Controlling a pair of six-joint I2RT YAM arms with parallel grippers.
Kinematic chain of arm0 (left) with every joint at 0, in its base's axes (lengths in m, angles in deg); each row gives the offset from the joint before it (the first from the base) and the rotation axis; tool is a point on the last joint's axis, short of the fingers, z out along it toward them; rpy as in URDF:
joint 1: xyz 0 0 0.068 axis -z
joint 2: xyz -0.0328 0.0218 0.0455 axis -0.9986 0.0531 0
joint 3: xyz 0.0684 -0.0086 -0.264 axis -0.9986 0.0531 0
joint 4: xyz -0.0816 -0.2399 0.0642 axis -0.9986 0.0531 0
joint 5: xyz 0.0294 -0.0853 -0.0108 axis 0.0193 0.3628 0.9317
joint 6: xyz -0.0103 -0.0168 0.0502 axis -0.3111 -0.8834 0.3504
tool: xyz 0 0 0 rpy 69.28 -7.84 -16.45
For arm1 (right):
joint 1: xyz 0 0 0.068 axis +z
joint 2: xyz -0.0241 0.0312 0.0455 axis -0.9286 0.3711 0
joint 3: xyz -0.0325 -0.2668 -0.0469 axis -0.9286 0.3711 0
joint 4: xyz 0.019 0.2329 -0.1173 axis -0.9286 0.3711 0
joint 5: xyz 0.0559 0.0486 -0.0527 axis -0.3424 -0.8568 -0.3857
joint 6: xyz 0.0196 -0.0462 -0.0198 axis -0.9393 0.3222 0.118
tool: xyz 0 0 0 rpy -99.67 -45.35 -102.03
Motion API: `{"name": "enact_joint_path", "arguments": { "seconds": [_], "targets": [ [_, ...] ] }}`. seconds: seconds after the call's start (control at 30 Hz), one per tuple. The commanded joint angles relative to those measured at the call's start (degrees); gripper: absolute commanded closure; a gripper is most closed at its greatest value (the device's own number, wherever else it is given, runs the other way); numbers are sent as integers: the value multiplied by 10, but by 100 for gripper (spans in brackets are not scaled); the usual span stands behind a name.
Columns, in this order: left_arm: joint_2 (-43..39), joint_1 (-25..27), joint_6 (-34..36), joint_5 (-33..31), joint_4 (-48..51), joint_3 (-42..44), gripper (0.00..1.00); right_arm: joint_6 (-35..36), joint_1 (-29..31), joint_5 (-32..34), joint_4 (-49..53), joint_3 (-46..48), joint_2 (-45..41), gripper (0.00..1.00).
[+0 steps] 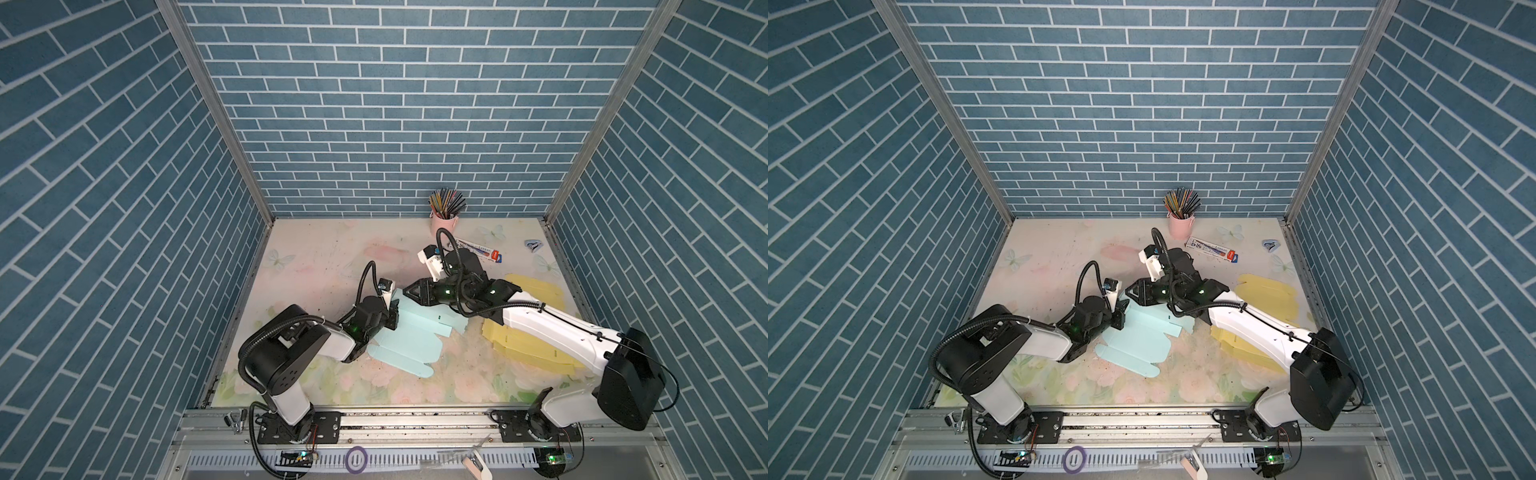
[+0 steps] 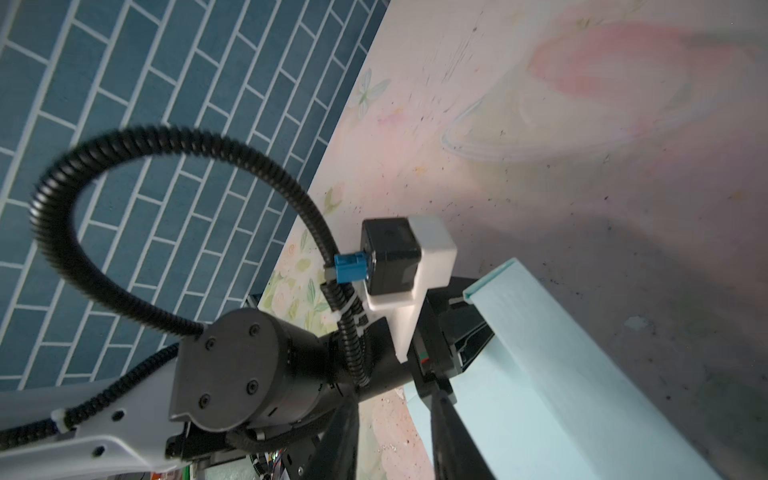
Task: Fold the paper box
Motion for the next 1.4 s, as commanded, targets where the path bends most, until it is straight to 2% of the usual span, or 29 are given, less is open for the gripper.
{"name": "enact_joint_path", "arguments": {
  "seconds": [0.0, 0.27, 0.53, 0.83, 1.27, 1.37],
  "targets": [
    [8, 6, 4, -5, 13, -7, 84, 24, -45, 16, 74, -24, 4, 68],
    [10, 8, 8, -3, 18, -12, 84, 72, -76, -2, 100, -61, 100, 68],
    [13, 10, 11, -7, 28, -19, 84, 32, -74, -64, 18, -46, 161, 68],
    [17, 15, -6, -28, 47, -24, 81, 1, -51, -87, -52, 6, 171, 68],
    [23, 30, -11, -49, 53, -24, 80, 13, -38, -56, -37, 9, 171, 69],
    [26, 31, -10, -48, 53, -24, 76, 11, -38, -54, -38, 12, 169, 69]
  ]
}}
